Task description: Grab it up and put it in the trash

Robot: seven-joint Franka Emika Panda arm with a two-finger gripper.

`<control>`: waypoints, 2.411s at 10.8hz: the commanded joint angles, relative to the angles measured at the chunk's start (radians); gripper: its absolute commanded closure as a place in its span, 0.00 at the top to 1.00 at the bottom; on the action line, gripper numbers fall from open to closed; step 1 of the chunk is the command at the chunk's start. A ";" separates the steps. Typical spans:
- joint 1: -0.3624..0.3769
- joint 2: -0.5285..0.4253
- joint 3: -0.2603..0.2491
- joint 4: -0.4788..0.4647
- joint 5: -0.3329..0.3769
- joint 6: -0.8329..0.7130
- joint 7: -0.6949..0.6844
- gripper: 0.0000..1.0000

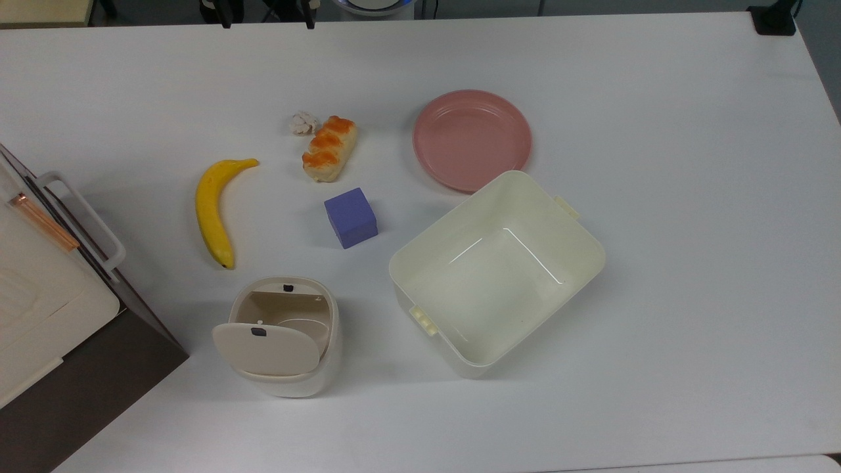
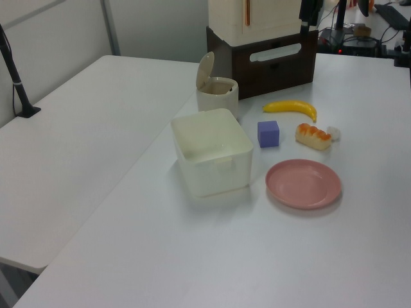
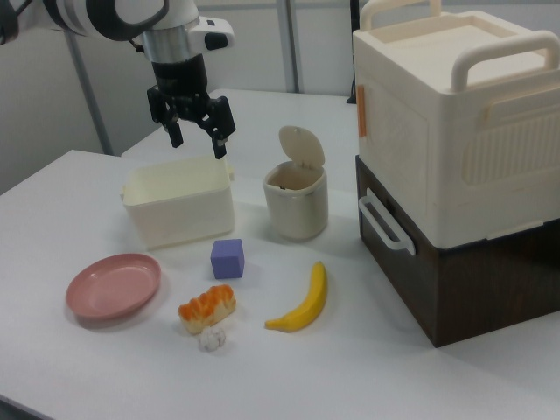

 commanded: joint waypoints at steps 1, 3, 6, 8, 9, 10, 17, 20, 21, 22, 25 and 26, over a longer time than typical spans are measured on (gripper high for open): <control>0.021 -0.011 -0.020 0.000 -0.036 -0.057 0.010 1.00; 0.021 -0.011 -0.023 0.000 -0.036 -0.058 -0.009 1.00; 0.027 -0.011 -0.022 -0.003 -0.039 -0.053 -0.001 1.00; 0.033 -0.013 -0.020 -0.003 -0.039 -0.053 0.008 1.00; 0.035 -0.013 -0.016 -0.003 -0.039 -0.051 0.020 1.00; 0.036 -0.013 -0.008 -0.005 -0.039 -0.047 0.052 1.00; 0.052 -0.011 -0.011 -0.005 -0.041 -0.044 0.105 1.00; 0.055 -0.010 -0.011 -0.006 -0.064 -0.044 0.086 1.00; 0.053 -0.008 -0.011 -0.006 -0.062 -0.044 0.083 1.00; 0.053 -0.008 -0.011 -0.006 -0.062 -0.044 0.074 1.00; 0.053 -0.007 -0.013 -0.006 -0.064 -0.044 0.065 1.00; 0.052 -0.005 -0.013 -0.006 -0.064 -0.044 0.063 1.00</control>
